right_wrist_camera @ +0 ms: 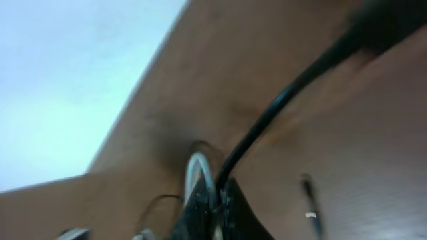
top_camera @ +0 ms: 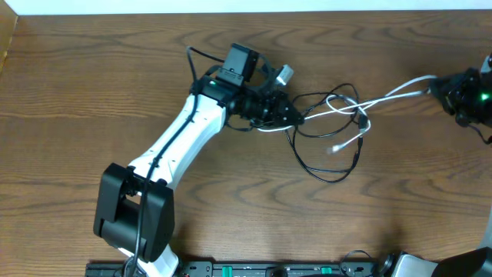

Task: Untangle cables

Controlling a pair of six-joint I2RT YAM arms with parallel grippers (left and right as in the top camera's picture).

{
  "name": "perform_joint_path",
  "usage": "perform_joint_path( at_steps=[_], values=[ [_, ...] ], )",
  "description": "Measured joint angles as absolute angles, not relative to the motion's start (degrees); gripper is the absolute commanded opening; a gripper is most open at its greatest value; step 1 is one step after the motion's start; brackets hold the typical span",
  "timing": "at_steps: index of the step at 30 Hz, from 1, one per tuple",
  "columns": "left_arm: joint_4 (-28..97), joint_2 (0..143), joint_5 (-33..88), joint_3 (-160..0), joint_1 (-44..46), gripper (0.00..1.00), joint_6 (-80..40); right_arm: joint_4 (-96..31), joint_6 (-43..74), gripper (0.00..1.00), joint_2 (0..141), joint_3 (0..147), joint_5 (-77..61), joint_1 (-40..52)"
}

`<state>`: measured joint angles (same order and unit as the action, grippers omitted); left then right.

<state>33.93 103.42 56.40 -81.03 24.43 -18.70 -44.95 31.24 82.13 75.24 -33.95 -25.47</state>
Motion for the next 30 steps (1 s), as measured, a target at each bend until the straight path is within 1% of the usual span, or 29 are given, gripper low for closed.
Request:
perform_joint_path(
  at_steps=[1,2,4,5,6,7,8,12,16,20,23,30],
  values=[
    [35.5,103.4,55.2,-81.0,23.7,0.08,-17.4,-45.6,30.2,0.05,82.1,75.2,-32.1,-25.5],
    [36.6,103.4,54.1,-81.0,23.0,0.08,-16.3,-45.9,29.0,0.1,82.1,75.2,-30.8,-25.6],
    [37.9,103.4,52.3,-81.0,21.6,0.08,-13.9,-46.7,26.2,0.25,82.1,75.2,-29.9,-25.6],
    [38.2,103.4,51.7,-81.0,21.1,0.08,-13.0,-47.0,24.5,0.37,82.1,75.2,-30.1,-25.4],
    [38.4,103.4,51.2,-81.0,20.8,0.08,-12.2,-47.0,22.7,0.45,82.1,75.2,-30.6,-25.0],
    [38.5,103.4,50.7,-81.0,20.7,0.08,-11.5,-47.1,20.6,0.5,82.1,75.2,-31.6,-24.2],
    [38.6,103.4,50.5,-81.0,20.7,0.08,-11.0,-47.1,18.5,0.52,82.1,75.2,-32.5,-23.4],
    [38.6,103.4,50.7,-81.0,21.1,0.08,-9.0,-47.3,14.0,0.57,82.1,75.2,-35.3,-18.7],
    [38.5,103.4,52.8,-81.0,21.2,0.08,-7.2,-47.3,11.9,0.66,82.1,75.2,-36.6,-13.1],
    [38.3,103.3,55.5,-81.0,20.3,0.08,-6.5,-47.3,10.7,0.72,83.4,75.2,-37.3,-7.5],
    [36.4,102.3,58.1,-81.1,18.5,0.07,-7.7,-46.9,9.9,0.73,85.0,75.2,-37.6,-3.7],
    [32.1,94.0,60.2,-81.8,15.9,0.08,-15.7,-43.3,8.8,0.73,87.9,75.2,-39.5,4.3]
  ],
)
